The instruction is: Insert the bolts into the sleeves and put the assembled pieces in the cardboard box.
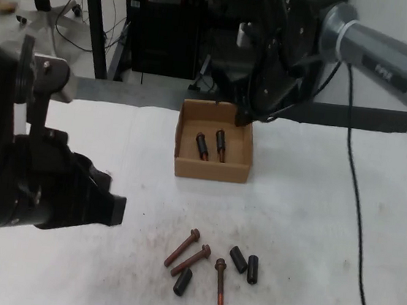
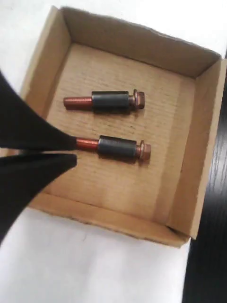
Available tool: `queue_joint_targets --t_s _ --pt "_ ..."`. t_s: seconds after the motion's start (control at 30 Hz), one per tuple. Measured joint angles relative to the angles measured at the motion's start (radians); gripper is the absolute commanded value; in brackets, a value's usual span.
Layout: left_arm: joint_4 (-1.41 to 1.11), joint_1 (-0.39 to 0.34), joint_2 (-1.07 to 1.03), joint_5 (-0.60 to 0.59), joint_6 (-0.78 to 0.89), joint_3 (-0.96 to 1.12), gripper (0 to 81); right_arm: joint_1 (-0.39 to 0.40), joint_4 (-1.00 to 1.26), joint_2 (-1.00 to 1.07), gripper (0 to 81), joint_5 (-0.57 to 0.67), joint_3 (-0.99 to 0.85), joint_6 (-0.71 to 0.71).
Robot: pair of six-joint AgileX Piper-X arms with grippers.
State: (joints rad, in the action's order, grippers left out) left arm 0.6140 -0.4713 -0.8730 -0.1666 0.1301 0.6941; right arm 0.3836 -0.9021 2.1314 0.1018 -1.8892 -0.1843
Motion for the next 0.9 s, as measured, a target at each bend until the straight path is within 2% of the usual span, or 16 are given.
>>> queue_joint_targets --t_s 0.03,0.1,0.37,0.5,0.6,0.63,0.73,0.9 --pt "-0.023 0.000 0.000 -0.072 -0.038 0.000 0.3 -0.003 -0.017 -0.025 0.8 0.024 0.000 0.001" --pt "-0.053 0.000 0.000 -0.132 -0.064 0.000 0.3 -0.006 -0.033 -0.081 0.8 0.071 0.000 0.001" --pt "-0.064 0.000 -0.002 -0.173 -0.070 0.000 0.3 -0.008 -0.049 -0.447 0.8 0.150 0.082 0.056" --pt "-0.113 0.000 -0.056 -0.179 -0.070 0.000 0.3 -0.008 -0.051 -0.729 0.8 0.213 0.273 0.072" --pt "-0.155 -0.010 -0.110 -0.206 -0.063 0.000 0.3 -0.019 -0.051 -0.948 0.8 0.211 0.408 0.071" --pt "-0.171 -0.019 -0.147 -0.224 -0.056 0.003 0.3 -0.027 -0.046 -1.000 0.8 0.209 0.503 0.071" --pt "-0.165 -0.080 -0.315 -0.266 -0.051 0.096 0.3 -0.049 -0.045 -1.084 0.8 0.209 0.599 0.071" --pt "-0.054 -0.141 -0.563 -0.230 -0.110 0.258 0.3 -0.132 -0.048 -1.252 0.8 0.205 0.815 0.069"
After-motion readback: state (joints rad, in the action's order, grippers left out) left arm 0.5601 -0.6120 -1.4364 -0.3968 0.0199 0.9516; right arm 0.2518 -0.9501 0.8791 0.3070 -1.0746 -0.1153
